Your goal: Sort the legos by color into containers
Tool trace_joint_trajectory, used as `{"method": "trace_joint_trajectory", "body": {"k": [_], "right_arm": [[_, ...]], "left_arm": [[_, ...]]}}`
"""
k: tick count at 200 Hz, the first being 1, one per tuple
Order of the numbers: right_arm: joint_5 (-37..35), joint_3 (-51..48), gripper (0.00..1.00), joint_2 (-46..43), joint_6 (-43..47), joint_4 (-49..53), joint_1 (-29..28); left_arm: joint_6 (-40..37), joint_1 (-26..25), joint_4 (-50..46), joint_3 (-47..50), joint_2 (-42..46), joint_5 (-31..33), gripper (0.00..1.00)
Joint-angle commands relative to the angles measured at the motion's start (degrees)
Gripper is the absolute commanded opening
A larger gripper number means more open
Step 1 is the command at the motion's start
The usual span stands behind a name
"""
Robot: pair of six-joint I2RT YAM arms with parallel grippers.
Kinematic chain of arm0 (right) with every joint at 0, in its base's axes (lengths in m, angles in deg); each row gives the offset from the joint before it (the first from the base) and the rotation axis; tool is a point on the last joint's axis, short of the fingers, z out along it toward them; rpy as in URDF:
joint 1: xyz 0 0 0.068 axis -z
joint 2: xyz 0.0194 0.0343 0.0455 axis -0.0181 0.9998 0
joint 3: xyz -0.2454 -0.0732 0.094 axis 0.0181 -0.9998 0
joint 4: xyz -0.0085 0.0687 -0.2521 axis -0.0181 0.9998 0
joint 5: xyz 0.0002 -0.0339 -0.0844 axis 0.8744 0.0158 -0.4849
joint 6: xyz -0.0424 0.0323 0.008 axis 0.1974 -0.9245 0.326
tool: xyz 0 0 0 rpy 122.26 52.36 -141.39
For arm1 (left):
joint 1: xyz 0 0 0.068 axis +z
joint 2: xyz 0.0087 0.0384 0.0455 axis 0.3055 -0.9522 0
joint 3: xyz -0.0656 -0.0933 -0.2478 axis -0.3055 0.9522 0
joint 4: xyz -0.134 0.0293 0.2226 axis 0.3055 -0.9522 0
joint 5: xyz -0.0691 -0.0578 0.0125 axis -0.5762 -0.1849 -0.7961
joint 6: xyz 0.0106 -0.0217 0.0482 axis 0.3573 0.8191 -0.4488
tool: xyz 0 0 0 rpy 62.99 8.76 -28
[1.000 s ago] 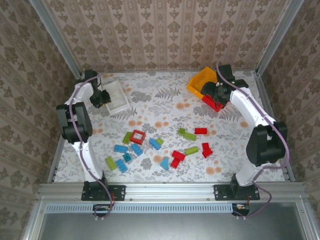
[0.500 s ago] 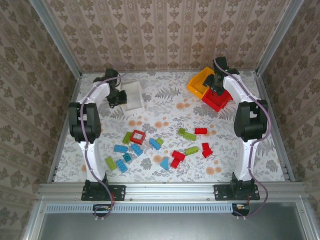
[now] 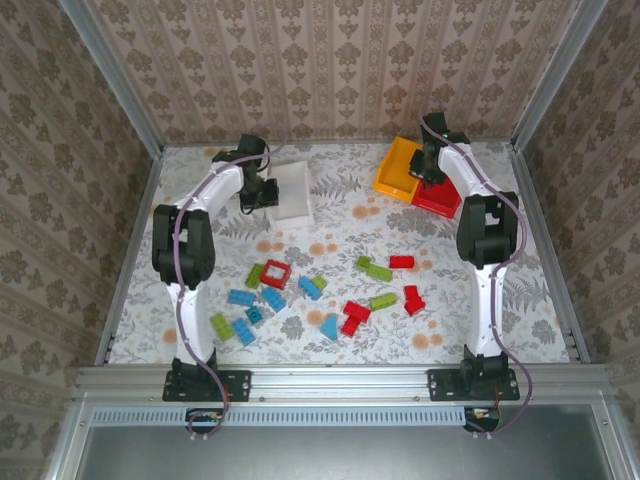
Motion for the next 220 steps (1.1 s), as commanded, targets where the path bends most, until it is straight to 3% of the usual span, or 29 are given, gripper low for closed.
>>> {"method": "trace_joint_trajectory", "body": {"k": [1,22,60,88,110,204,220], "right_arm": [[-0.7,-2.5,0.09,-1.7,7.3,2.3,-2.9],[-2.1,-11.8,0.00,-7.9,10.2,-1.5,-5.1],[0.9,-26.6,0.00,-18.6,8.4,-7.4,-8.6],[1.2,-32.7,0.00,-23.4,7.8,-10.0,-13.2],[0.9,-34.6,0.00,-24.5,7.2,-10.9,-15.6],[1.5,-31.5,0.00,-21.5,5.6,-10.3,-20.1],[1.5,-31.7,0.13,-21.6,5.2,-10.0,-20.1]], "left_arm": [[1.2,-0.3,-1.7,-2.6,-1.3,0.2,0.00],[1.1,-0.4,-1.7,-2.8,-1.4,0.3,0.00],[0.7,-1.8,-2.7,-2.8,-1.5,1.4,0.00],[-1.2,-3.9,-6.6,-3.6,-1.7,6.8,0.00],[-2.0,-5.1,-8.0,-3.0,-1.7,9.5,0.00],[-1.4,-8.1,-7.7,-1.3,-1.6,10.1,0.00],[-0.8,-8.2,-7.7,-1.1,-1.2,9.8,0.05]]}}
